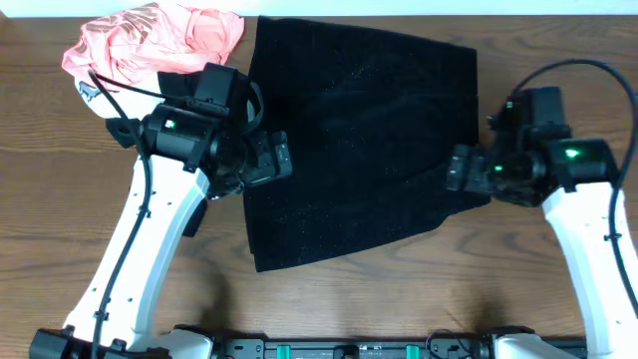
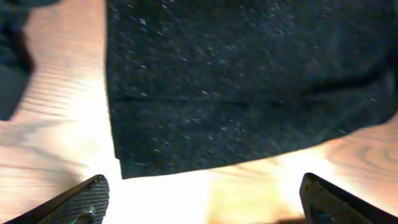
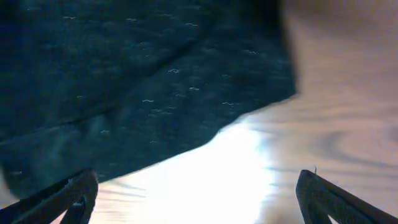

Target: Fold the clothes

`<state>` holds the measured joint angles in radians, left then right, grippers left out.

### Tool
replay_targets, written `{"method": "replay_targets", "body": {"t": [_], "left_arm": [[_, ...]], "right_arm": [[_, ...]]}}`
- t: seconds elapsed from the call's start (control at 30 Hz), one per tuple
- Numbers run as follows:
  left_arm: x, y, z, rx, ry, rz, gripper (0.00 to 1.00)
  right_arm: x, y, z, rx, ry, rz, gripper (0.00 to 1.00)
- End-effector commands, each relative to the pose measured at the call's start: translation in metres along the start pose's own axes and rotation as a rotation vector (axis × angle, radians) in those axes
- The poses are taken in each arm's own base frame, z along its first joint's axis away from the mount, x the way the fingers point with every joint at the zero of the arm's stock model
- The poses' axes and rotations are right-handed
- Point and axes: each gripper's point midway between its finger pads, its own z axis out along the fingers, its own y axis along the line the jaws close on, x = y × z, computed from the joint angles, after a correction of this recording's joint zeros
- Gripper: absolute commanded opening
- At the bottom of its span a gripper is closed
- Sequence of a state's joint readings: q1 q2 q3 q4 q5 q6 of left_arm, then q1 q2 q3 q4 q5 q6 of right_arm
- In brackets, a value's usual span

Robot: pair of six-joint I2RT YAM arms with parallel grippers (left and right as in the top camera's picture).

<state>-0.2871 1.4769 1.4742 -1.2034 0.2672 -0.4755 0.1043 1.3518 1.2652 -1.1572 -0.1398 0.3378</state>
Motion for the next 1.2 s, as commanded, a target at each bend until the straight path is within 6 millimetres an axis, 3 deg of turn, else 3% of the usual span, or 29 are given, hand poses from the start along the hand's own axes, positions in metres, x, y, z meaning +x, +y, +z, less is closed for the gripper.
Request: {"method": "replay_targets", "body": {"t": [0.0,0.13,0.23,0.4,0.67,0.9,1.17], "left_arm": [[0.007,-0.007,0.002,0.047,0.038,-0.018,0.98],[0.013,0.015,0.018,-0.055,0.055,-0.125,1.00],[0.023,0.058,0.039,-0.248,0.020,-0.408,1.00],[0.047,0.095,0.085,-0.355,-0.003,-0.710,1.00],[0.081,0.096,0.137,-0.254,0.105,-0.844,1.00],[0.107,0.100,0.139,-0.302,0.183,-0.841,0.99],[0.113,0.076,0.147,-0.272,0.165,-0.780,1.00]], "right_arm": [[0.003,0.028,-0.001,-0.099,0.002,0.007,0.99],[0.005,0.021,0.004,-0.048,-0.001,0.067,0.99],[0.005,-0.016,0.014,0.143,-0.053,0.329,0.99],[0.017,-0.049,0.045,0.276,-0.106,0.607,0.99],[0.033,-0.061,0.094,0.269,-0.110,0.642,0.99],[0.046,-0.069,0.105,0.294,-0.091,0.640,0.99],[0.043,-0.071,0.114,0.276,-0.131,0.641,0.98]]}}
